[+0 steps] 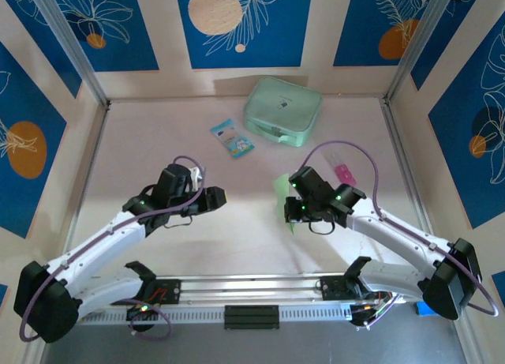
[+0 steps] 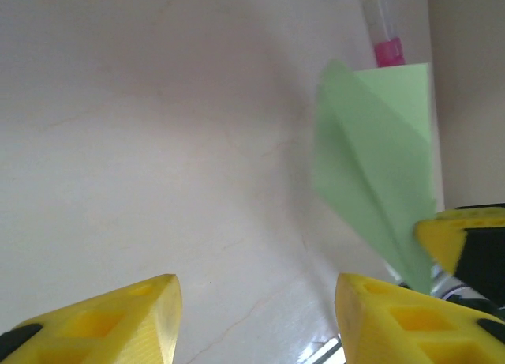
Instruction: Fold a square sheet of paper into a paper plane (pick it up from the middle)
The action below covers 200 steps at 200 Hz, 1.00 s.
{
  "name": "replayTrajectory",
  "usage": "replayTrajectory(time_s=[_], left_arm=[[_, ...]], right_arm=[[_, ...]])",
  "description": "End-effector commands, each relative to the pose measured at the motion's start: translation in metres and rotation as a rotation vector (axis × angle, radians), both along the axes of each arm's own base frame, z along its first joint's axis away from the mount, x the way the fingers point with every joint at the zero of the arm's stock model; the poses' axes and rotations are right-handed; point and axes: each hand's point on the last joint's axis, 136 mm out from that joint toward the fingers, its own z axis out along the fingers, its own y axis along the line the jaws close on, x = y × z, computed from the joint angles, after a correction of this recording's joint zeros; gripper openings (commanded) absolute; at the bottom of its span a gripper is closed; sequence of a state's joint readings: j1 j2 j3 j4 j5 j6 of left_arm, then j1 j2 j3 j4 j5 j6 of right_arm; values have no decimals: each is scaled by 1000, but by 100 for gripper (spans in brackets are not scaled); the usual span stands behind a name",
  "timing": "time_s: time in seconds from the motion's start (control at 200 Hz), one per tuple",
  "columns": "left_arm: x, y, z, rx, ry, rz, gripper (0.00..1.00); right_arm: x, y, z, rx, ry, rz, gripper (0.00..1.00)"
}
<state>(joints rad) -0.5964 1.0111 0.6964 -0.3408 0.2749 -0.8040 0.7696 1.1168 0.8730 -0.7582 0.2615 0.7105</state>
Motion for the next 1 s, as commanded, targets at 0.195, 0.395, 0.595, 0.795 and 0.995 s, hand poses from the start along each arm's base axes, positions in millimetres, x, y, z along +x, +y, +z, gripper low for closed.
replayTrajectory(time_s=[0.195, 0.395, 0.595, 0.795, 0.995], left_arm=[[29, 37, -10, 227, -18, 89, 55], [41, 83, -4, 287, -46, 253, 56], [43, 133, 1, 433, -35, 412, 63], [44, 159, 25, 543, -86, 493, 66], [49, 150, 30, 509, -99, 454, 67]], right_arm=[[23, -44, 18, -537, -61, -99, 9], [29, -33, 9, -775, -82, -67, 9], [20, 19, -37, -803, 19, 60, 13], [12, 87, -76, -686, 91, 185, 16], [9, 138, -80, -508, 134, 273, 28]])
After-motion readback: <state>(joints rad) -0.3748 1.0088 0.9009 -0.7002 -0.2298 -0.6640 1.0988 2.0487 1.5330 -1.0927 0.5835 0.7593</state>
